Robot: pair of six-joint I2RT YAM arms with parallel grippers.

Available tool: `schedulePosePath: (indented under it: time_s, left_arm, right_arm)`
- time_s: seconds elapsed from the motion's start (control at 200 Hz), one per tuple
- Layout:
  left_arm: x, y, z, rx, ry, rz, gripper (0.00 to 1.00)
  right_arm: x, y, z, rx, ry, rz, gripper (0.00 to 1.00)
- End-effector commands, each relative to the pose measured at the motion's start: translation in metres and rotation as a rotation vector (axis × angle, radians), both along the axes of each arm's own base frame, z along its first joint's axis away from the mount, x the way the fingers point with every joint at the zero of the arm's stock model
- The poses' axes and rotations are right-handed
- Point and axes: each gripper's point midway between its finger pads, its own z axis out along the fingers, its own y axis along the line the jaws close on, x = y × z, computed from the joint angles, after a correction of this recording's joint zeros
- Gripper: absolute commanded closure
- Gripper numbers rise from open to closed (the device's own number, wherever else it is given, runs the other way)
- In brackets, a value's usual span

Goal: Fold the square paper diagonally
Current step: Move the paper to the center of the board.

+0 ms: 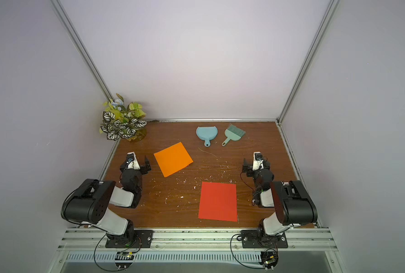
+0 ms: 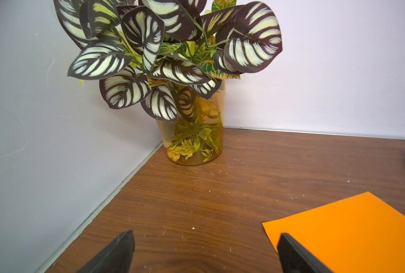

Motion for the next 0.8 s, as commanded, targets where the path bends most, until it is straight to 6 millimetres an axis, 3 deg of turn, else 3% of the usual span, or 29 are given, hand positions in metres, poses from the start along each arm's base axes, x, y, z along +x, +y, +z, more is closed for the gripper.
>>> schedulePosePath:
  time_s: [0.0, 0.15, 0.25, 0.45, 0.525, 0.641, 0.721, 0.796]
  left_arm:
    - [0.0, 0.004, 0.002, -0.005, -0.008, 0.01, 0.02]
    - [0.0, 0.004, 0.002, -0.005, -0.009, 0.007, 0.02]
    - [0.0, 0.004, 0.001, -0.005, -0.006, 0.009, 0.02]
    - [-0.006, -0.003, 0.011, 0.013, -0.019, -0.026, 0.02]
    - [-0.007, -0.006, 0.032, 0.075, -0.038, 0.05, 0.02]
    - [0.006, -0.033, 0.069, 0.115, -0.03, 0.061, 0.02]
    - [0.016, -0.061, 0.09, 0.008, -0.039, -0.037, 0.02]
    - [0.026, -0.084, 0.097, -0.15, 0.0, -0.138, 0.02]
  right_arm:
    - [0.007, -0.006, 0.013, 0.013, -0.04, -0.039, 0.01]
    - [0.006, -0.019, 0.021, 0.033, -0.045, -0.117, 0.01]
    - [0.007, -0.023, 0.04, 0.044, -0.023, -0.139, 0.01]
    - [-0.001, -0.006, 0.081, 0.208, 0.067, -0.084, 0.01]
    - [-0.01, 0.009, 0.096, 0.271, 0.134, -0.031, 0.01]
    - [-0.03, 0.027, 0.106, 0.289, 0.264, -0.002, 0.01]
    - [-0.044, 0.039, 0.103, 0.275, 0.365, 0.005, 0.01]
    - [-0.057, 0.053, 0.091, 0.273, 0.457, 0.006, 0.01]
